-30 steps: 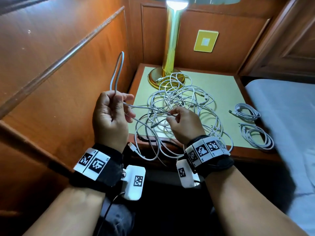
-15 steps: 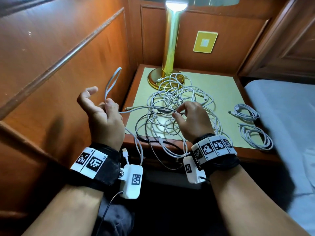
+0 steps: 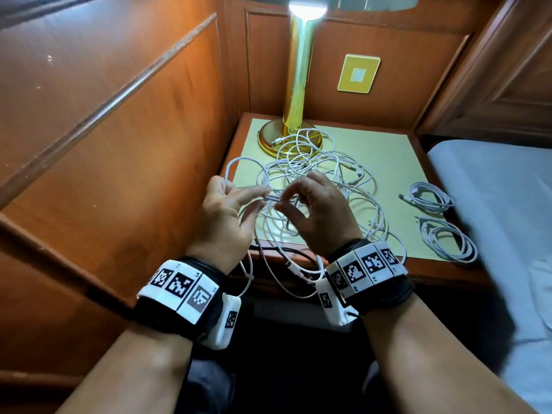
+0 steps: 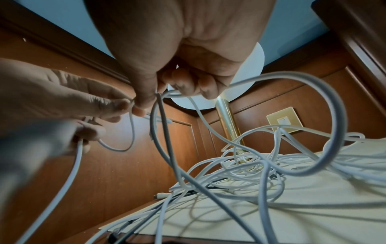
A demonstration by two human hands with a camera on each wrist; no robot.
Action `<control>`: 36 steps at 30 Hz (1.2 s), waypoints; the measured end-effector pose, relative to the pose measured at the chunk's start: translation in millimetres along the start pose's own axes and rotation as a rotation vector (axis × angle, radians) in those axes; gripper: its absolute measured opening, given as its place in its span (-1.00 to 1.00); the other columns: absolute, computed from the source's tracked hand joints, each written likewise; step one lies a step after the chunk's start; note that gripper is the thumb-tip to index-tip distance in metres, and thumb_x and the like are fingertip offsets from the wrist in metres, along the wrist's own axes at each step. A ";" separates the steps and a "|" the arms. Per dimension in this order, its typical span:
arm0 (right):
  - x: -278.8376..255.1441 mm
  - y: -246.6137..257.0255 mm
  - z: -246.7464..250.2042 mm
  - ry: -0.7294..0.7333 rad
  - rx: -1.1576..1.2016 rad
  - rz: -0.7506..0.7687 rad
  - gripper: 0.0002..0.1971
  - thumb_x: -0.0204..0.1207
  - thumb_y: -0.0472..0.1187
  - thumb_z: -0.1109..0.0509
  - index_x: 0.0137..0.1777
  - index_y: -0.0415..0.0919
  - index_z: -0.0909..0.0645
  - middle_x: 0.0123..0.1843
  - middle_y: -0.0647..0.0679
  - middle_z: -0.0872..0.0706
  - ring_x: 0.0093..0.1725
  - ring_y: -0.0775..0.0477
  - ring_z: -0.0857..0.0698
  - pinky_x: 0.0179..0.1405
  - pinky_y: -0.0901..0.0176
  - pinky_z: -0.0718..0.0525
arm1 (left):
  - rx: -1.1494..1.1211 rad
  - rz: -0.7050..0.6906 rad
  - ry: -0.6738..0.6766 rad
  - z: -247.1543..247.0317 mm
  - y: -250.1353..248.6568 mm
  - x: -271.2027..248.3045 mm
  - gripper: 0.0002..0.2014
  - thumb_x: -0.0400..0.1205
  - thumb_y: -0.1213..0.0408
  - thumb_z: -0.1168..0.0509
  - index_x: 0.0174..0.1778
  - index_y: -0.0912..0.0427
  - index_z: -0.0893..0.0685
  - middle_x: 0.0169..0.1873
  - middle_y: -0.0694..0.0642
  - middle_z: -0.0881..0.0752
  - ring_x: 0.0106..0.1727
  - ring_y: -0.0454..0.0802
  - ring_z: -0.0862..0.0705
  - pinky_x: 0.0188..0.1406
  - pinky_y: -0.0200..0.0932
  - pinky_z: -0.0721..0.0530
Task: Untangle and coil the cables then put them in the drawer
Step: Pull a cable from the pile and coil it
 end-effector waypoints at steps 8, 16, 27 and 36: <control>0.9 -30.0 7.1 0.049 -0.096 -0.272 -0.81 0.52 -0.01 -0.53 0.06 -0.02 -0.68 0.07 -0.02 -0.57 -0.03 -0.03 -0.64 -0.01 0.00 -0.67 | 0.059 0.095 -0.214 31.0 8.3 1.6 -0.83 0.75 0.26 -0.28 -0.02 0.23 -0.75 -0.27 0.23 -0.68 -0.09 -0.16 -0.38 0.06 -0.60 -0.32; -1.9 -48.5 11.7 0.052 -0.192 -0.412 -0.89 0.59 -0.07 -0.46 0.07 -0.01 -0.68 0.03 -0.05 -0.67 -0.04 -0.02 -0.59 -0.08 0.20 -0.43 | -0.014 0.227 -0.347 42.9 23.5 -3.8 -0.82 0.77 0.16 -0.25 0.04 0.15 -0.72 -0.03 0.17 -0.74 -0.09 -0.18 -0.58 -0.04 -0.49 -0.47; -11.6 -78.3 27.3 0.013 -0.153 -0.648 -0.93 0.59 -0.14 -0.48 0.02 -0.08 -0.70 -0.20 -0.01 -0.64 -0.31 0.12 -0.58 -0.17 0.26 -0.47 | -0.295 0.449 -0.528 57.9 56.6 -7.5 -0.83 0.70 -0.04 -0.19 -0.17 -0.20 -0.62 -0.40 0.11 -0.64 -0.42 0.30 -0.60 -0.35 0.19 -0.63; -18.0 -85.5 23.9 0.034 -0.162 -0.742 -0.84 0.55 -0.15 -0.50 0.10 -0.05 -0.65 -0.05 -0.09 -0.75 -0.18 -0.05 -0.72 -0.11 0.15 -0.63 | -0.473 0.452 -0.626 69.8 54.3 -8.9 -0.84 0.74 0.12 -0.19 -0.16 -0.08 -0.59 -0.47 -0.06 -0.51 -0.61 -0.02 -0.45 -0.60 -0.09 -0.38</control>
Point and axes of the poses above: each hand's wrist, its own x-axis towards the middle knuckle, its own z-axis out of the back of the hand, y = z × x, the point moved 8 cm from there along x, towards the middle knuckle
